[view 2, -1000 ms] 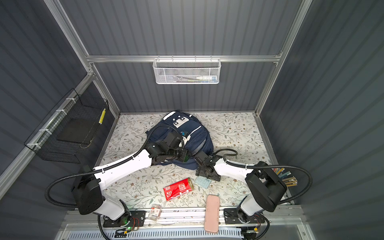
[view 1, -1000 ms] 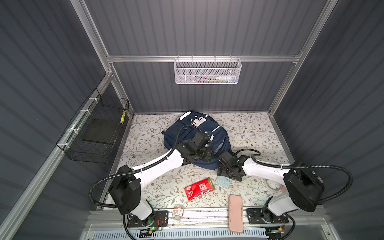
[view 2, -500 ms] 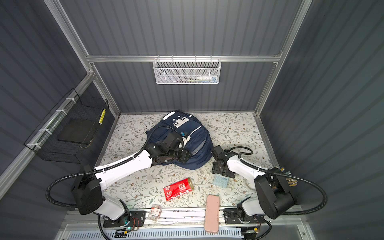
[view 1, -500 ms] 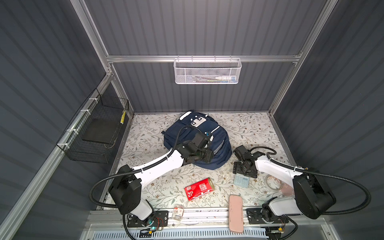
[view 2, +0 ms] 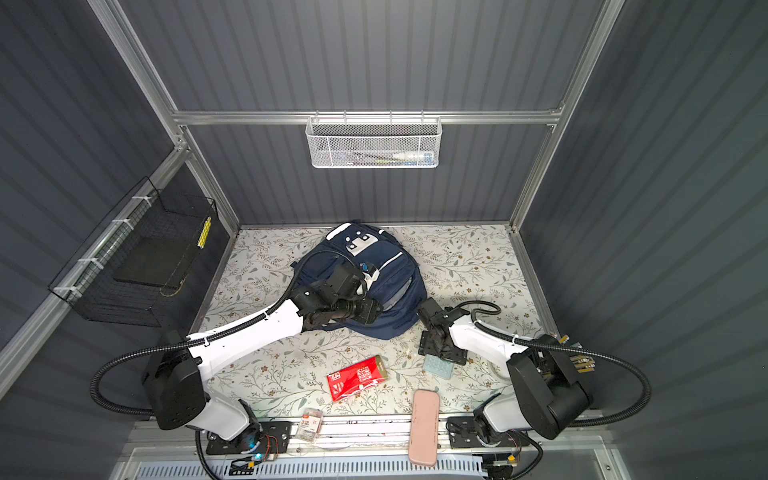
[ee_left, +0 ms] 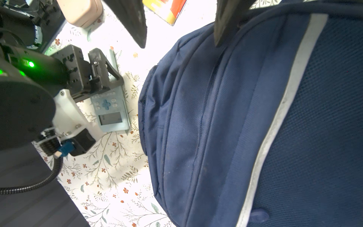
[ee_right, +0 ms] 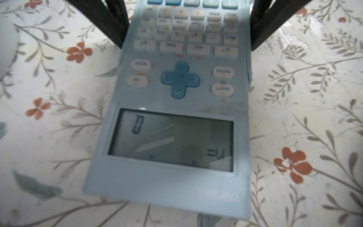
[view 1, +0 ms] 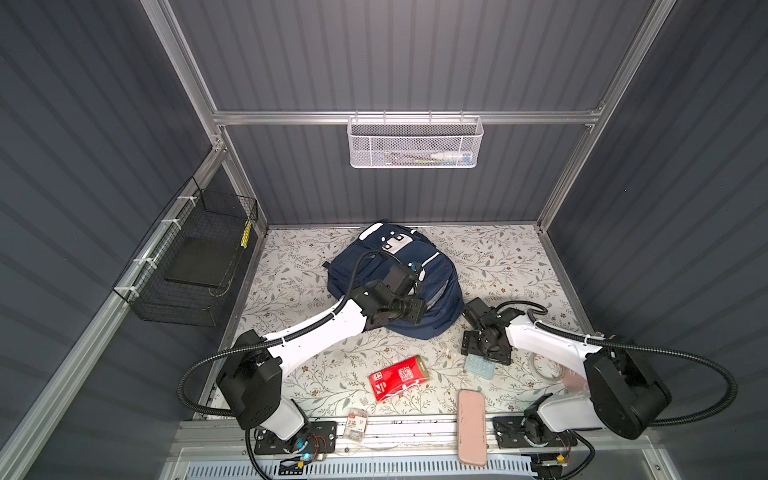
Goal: Pack the student bag
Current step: 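Lift the calculator and lower it into the open backpack with the right gripper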
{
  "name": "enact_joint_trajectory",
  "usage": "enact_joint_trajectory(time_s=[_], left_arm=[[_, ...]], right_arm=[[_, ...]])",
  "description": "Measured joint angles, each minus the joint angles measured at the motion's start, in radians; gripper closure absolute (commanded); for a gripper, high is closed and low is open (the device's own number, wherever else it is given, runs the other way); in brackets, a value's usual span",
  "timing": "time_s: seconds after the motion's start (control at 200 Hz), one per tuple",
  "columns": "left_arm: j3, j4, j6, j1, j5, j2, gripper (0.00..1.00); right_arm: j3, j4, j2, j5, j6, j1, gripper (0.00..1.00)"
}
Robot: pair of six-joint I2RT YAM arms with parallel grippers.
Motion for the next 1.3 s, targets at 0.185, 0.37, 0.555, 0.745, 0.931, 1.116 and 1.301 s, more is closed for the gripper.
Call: enact_joint_trajectory(time_s=[0.185,0.37,0.555,0.745,0.931,1.116,1.301], left_arm=[[0.087,-0.081,0.050,0.034,-0.025,0.012,0.21],[0.204,-0.111,0.150,0.035,-0.127,0.092,0.00],[0.303,-0.165,0.241,-0.002,-0.255,0.218,0.00],[0.334,-0.172,0.260,-0.031,-0.249,0.215,0.02],[0.367,-0.169,0.308,-0.034,-0.253,0.185,0.00],[0.393,-0.164,0.395,-0.014,-0.376,0.248,0.07],[0.428,-0.147,0.447,0.039,-0.427,0.391,0.48]], right_arm=[[0.000,-0.005,-0.007,0.005,-0.006,0.001,0.29],[0.000,-0.024,-0.060,-0.002,-0.029,-0.006,0.29],[0.001,-0.043,-0.134,-0.001,-0.047,-0.008,0.29],[0.002,-0.045,-0.156,-0.001,-0.059,-0.013,0.30],[0.002,-0.041,-0.158,-0.001,-0.076,-0.020,0.29],[0.026,-0.042,-0.159,-0.002,-0.096,-0.023,0.30],[0.077,-0.034,-0.166,-0.010,-0.118,-0.023,0.30]])
